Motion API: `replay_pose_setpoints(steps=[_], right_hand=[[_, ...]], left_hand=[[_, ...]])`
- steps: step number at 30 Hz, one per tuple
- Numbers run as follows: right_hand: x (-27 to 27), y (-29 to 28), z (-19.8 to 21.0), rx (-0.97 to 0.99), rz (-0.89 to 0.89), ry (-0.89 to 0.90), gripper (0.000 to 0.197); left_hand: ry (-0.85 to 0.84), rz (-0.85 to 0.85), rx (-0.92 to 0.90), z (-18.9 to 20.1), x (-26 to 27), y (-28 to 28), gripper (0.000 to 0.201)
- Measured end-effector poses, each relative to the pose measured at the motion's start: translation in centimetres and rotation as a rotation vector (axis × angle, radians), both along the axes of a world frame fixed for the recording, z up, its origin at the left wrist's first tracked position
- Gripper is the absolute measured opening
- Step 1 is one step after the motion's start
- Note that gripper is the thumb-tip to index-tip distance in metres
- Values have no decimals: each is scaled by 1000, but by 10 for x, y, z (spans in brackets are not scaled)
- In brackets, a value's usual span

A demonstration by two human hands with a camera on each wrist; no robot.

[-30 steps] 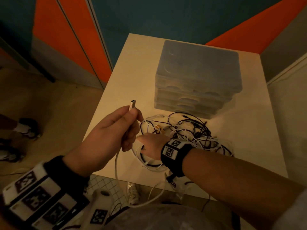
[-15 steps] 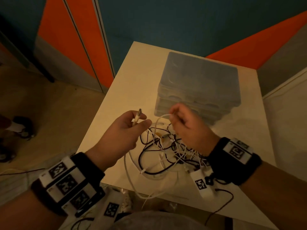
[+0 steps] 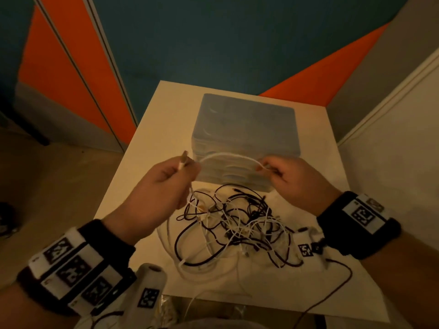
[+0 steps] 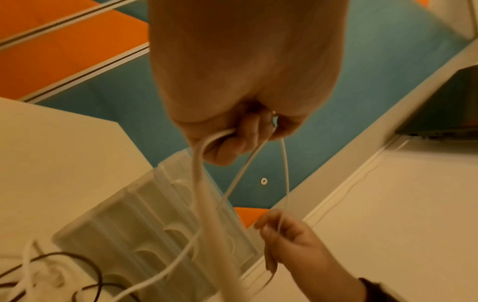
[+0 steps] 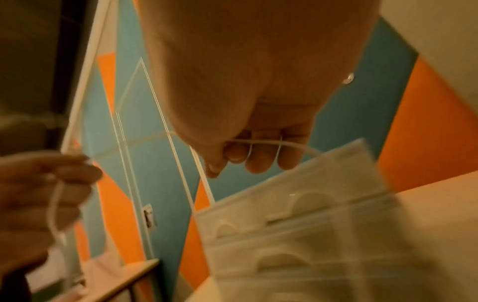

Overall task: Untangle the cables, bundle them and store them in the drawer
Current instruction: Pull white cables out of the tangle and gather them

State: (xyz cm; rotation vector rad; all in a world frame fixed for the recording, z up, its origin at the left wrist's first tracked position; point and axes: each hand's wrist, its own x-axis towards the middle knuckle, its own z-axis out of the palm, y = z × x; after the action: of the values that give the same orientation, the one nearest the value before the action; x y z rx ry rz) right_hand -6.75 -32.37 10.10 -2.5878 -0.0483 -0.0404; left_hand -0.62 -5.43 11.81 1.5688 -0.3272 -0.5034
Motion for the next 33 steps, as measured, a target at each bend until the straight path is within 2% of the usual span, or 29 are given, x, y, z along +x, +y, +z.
replay_pose_setpoints(steps=[4,6,9,13,15,17,19,20,21,23,24,25,27,30,33], right_hand=[[-6,-45,-19,-137,-177,93,15],[-8,-67,-27,-182,-256,68,15],[-12,-91,-36,-201,-348,100,24],[-20,-98,-32,-191,-519,81,40],[-23,-94,-22,-190,-604,51,35],[-22,-89,-12,-26,-639,-14,32],[-16,-86,-10,258,-551,-87,25],[-15,-85,-10,330,-481,-105,21],[-15,-83,-10,360,-407,-101,27],[-17,-73,-6,376,-272,-49,56],[-18,-66,0,382,-223,-31,62],[-18,-60,5,398,-190,-41,61],[-17,-51,13,453,-185,-132,46],[-13,-38,26,403,-227,-300,32],[-17,-13,35,403,-107,-230,38]], left_hand=[[45,35,-109,18,5,4,37],[49,36,-182,27,9,5,43],[70,53,-265,35,15,7,39],[53,14,-144,25,14,10,40],[67,-91,-54,16,8,12,37],[89,-263,101,8,3,13,38],[61,-419,323,1,-2,12,38],[59,-437,385,-1,-4,10,36],[73,-411,407,-2,-4,7,34],[119,-274,384,-4,-2,3,35],[127,-180,376,-3,0,0,36],[116,-86,391,-3,2,-2,36],[64,46,448,-2,5,-4,32],[41,51,367,-1,6,-7,25],[68,11,203,8,0,-14,28]])
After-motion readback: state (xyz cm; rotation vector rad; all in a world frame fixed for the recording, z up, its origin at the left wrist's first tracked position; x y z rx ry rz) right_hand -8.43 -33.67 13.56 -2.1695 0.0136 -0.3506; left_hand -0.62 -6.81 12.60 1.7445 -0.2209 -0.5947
